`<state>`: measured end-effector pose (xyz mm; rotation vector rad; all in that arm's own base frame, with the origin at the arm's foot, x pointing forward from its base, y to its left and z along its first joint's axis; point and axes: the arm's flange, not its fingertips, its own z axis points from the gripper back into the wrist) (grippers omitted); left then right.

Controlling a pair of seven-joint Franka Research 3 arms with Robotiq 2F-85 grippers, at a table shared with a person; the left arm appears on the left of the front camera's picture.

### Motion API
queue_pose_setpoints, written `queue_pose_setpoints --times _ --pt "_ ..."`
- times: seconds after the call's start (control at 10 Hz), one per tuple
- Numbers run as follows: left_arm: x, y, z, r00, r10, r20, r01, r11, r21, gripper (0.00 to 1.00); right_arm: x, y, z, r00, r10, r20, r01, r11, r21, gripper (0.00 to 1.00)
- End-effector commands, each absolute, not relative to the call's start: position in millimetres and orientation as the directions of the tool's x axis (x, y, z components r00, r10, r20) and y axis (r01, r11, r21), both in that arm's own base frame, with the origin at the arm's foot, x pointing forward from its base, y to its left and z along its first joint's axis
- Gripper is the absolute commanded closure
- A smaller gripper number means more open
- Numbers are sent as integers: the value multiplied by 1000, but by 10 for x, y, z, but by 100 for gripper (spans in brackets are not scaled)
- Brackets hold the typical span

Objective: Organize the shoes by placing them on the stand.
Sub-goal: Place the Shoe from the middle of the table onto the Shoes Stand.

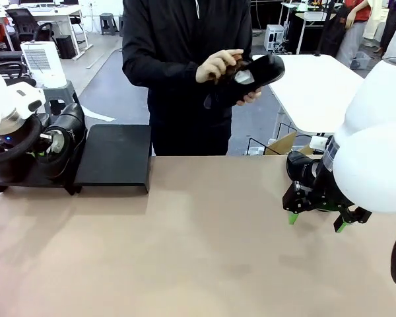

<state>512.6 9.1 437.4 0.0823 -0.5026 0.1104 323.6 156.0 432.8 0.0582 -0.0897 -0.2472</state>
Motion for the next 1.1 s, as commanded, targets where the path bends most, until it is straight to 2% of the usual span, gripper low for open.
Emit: queue_pose_setpoints --times 0.0,0.4,0.5,0.9,1.0 --pt "5155 89 4398 855 110 507 -163 985 60 100 3250 1539 4339 969 -235 78 229 970 79 0" --pt "5146 110 4329 864 136 485 -195 978 73 100 3250 1539 4339 969 -235 78 229 970 79 0" --pt "5145 111 4307 870 138 474 -195 978 72 89 3250 1539 4339 969 -235 78 229 970 79 0" --pt "5179 113 4261 868 139 477 -204 975 85 13 3250 1539 4339 969 -235 78 229 970 79 0" --pt "5178 98 4279 859 135 493 -206 974 93 0 3250 1539 4339 969 -235 78 229 970 79 0"
